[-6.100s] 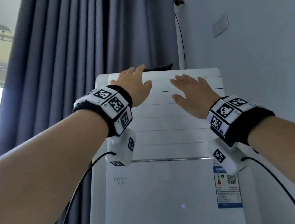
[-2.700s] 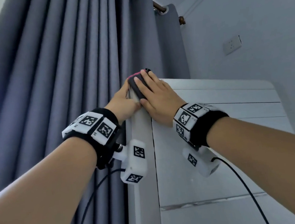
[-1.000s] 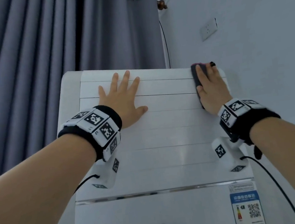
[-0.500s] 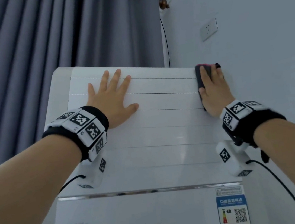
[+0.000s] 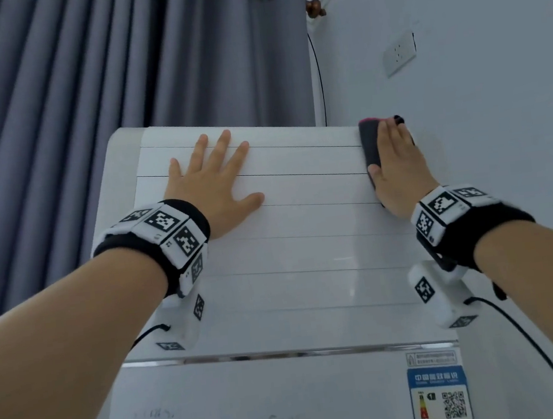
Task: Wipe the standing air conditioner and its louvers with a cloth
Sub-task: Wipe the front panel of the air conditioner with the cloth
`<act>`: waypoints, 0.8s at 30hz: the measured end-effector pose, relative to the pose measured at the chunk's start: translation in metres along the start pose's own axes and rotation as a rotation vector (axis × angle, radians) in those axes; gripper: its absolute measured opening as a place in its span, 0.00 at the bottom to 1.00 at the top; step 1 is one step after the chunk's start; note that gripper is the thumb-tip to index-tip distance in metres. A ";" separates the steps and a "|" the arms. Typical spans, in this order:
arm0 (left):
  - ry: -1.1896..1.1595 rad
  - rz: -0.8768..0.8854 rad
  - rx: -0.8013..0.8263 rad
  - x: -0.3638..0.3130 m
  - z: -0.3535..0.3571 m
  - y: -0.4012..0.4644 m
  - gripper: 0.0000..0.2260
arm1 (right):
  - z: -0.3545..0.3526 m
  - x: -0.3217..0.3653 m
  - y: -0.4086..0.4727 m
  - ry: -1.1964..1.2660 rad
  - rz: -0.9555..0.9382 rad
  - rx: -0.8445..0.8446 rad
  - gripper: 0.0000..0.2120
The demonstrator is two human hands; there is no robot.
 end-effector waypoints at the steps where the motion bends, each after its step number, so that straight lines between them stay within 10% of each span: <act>1: 0.000 -0.002 -0.004 -0.001 0.001 0.000 0.35 | 0.000 0.008 0.002 -0.002 -0.001 0.002 0.30; 24: -0.128 0.047 0.032 0.071 -0.022 -0.005 0.30 | 0.035 0.182 0.047 0.002 -0.236 -0.012 0.29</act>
Point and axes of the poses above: each hand's wrist, its own y-axis towards the middle knuckle, its own z-axis out of the palm, x = y × z, the point moved 6 cm from there along y, towards the middle knuckle, and after that the axes turned 9 degrees about -z, right-handed, at the moved point
